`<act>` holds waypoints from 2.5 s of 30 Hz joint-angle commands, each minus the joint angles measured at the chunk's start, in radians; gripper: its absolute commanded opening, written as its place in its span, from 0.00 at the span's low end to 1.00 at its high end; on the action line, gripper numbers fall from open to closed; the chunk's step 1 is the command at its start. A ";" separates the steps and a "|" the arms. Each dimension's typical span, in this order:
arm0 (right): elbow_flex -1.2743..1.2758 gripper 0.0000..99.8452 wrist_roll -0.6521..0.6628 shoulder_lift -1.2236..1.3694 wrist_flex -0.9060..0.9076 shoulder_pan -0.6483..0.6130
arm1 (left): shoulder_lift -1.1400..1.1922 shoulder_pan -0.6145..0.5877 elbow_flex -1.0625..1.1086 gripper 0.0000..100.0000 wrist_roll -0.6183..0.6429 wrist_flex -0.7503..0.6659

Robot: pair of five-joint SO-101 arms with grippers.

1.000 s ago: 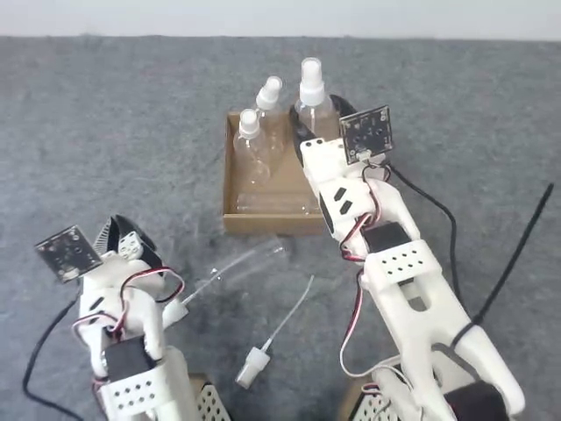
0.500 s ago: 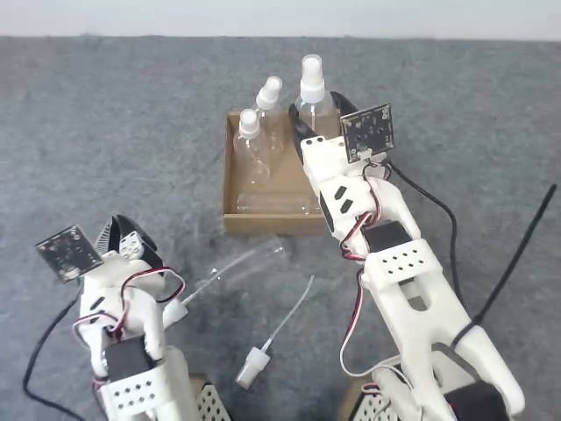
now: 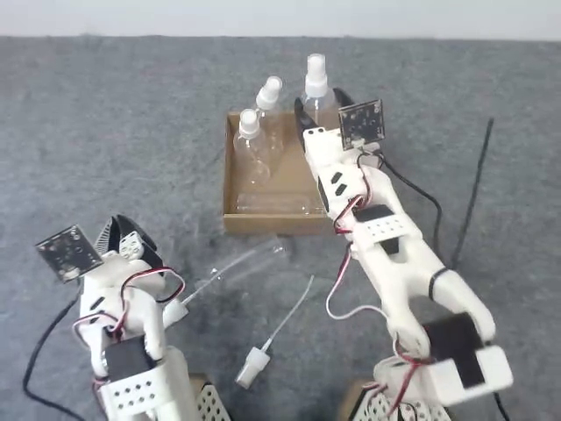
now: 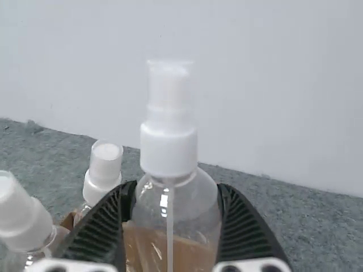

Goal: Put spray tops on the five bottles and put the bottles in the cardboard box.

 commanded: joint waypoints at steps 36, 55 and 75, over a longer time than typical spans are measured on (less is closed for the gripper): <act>-0.190 0.19 -0.098 0.298 -0.136 0.045 | -0.014 -0.003 -0.012 0.01 0.005 -0.029; -0.187 0.19 -0.103 -0.130 0.421 -0.030 | -0.014 -0.003 -0.012 0.01 0.005 -0.029; -0.195 0.19 -0.101 -0.481 1.018 -0.077 | -0.014 -0.005 -0.012 0.01 0.002 -0.029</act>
